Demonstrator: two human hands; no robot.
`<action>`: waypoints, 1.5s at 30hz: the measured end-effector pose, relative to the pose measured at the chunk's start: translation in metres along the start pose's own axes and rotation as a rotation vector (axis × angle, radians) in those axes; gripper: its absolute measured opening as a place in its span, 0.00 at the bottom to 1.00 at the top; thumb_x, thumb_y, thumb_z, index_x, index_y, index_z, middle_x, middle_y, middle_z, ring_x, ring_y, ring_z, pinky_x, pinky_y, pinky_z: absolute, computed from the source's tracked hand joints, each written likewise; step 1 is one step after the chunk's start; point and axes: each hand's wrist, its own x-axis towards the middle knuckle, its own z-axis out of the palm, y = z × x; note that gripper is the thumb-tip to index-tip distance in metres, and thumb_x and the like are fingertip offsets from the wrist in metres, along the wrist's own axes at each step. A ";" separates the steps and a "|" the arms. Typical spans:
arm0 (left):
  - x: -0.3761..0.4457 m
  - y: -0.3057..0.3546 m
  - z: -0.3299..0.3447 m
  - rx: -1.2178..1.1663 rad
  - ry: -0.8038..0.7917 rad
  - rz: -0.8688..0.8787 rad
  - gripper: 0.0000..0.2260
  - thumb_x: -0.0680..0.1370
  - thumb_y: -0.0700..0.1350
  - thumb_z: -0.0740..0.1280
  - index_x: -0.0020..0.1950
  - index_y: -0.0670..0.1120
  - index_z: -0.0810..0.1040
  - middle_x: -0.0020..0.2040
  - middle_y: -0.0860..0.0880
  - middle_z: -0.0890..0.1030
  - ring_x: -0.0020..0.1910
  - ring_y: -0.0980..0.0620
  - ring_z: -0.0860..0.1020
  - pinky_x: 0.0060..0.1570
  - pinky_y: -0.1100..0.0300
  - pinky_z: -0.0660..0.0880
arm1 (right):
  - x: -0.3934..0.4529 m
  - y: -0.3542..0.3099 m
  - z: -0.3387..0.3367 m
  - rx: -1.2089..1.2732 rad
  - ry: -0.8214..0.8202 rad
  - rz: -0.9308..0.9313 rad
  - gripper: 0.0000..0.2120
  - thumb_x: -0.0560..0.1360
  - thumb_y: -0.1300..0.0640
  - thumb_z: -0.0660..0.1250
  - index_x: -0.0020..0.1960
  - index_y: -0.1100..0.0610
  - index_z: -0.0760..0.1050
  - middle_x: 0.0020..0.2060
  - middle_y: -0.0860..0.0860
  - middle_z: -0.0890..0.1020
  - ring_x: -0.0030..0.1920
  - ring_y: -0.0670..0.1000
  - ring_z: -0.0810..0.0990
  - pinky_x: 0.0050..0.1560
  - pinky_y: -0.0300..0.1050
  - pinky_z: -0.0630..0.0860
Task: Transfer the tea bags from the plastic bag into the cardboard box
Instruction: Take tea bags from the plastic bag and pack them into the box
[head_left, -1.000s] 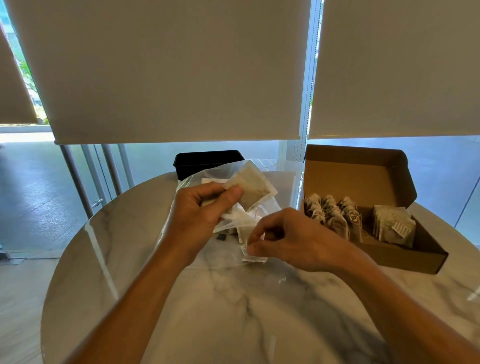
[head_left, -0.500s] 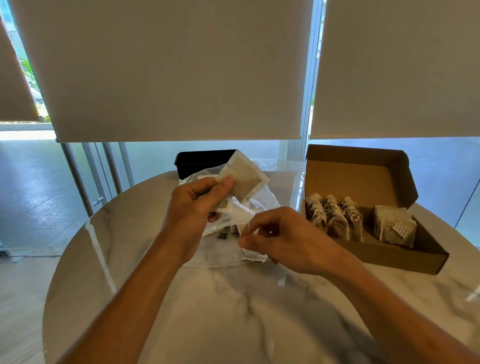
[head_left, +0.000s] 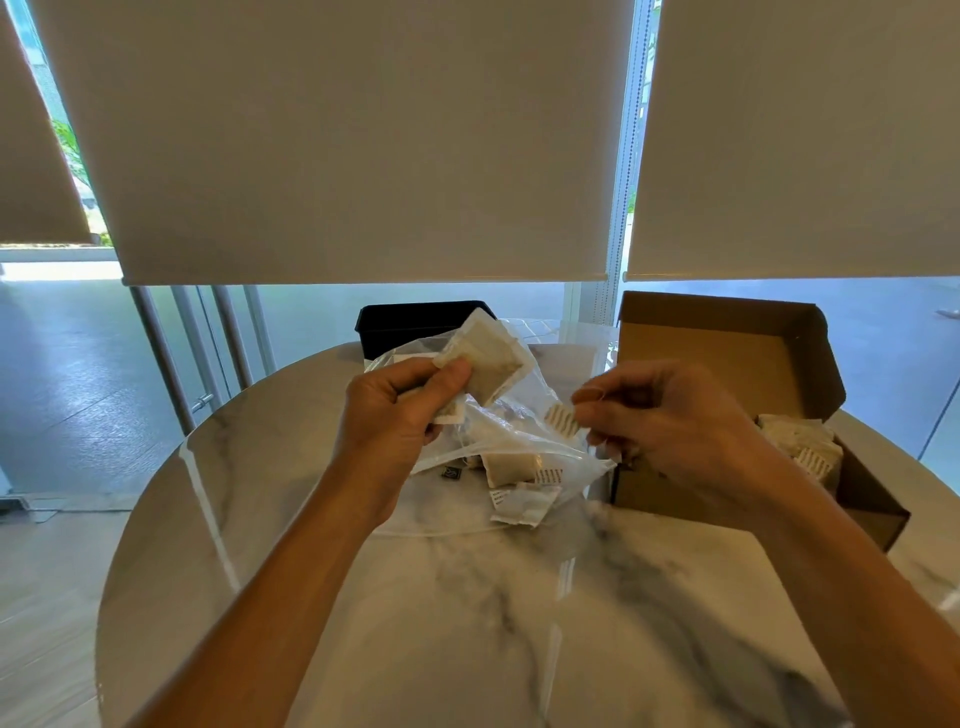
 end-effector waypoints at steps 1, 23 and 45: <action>0.000 -0.001 0.001 0.019 -0.002 0.006 0.06 0.71 0.48 0.69 0.37 0.48 0.83 0.33 0.50 0.79 0.32 0.59 0.75 0.30 0.69 0.72 | 0.000 -0.001 -0.002 0.067 0.046 -0.006 0.04 0.71 0.61 0.70 0.44 0.54 0.82 0.37 0.47 0.85 0.36 0.46 0.83 0.35 0.35 0.78; -0.007 -0.017 0.014 0.296 -0.119 0.191 0.03 0.72 0.42 0.72 0.42 0.50 0.85 0.39 0.58 0.85 0.40 0.62 0.81 0.40 0.73 0.73 | -0.004 -0.004 0.008 -0.239 0.043 -0.114 0.06 0.77 0.55 0.65 0.46 0.45 0.77 0.37 0.40 0.80 0.37 0.40 0.79 0.34 0.31 0.74; -0.002 -0.029 0.012 0.345 -0.191 0.201 0.05 0.73 0.41 0.72 0.44 0.51 0.85 0.43 0.61 0.84 0.45 0.64 0.81 0.47 0.75 0.72 | -0.004 0.077 -0.136 -1.314 0.012 0.288 0.12 0.76 0.57 0.67 0.60 0.54 0.75 0.54 0.52 0.80 0.50 0.52 0.79 0.52 0.40 0.75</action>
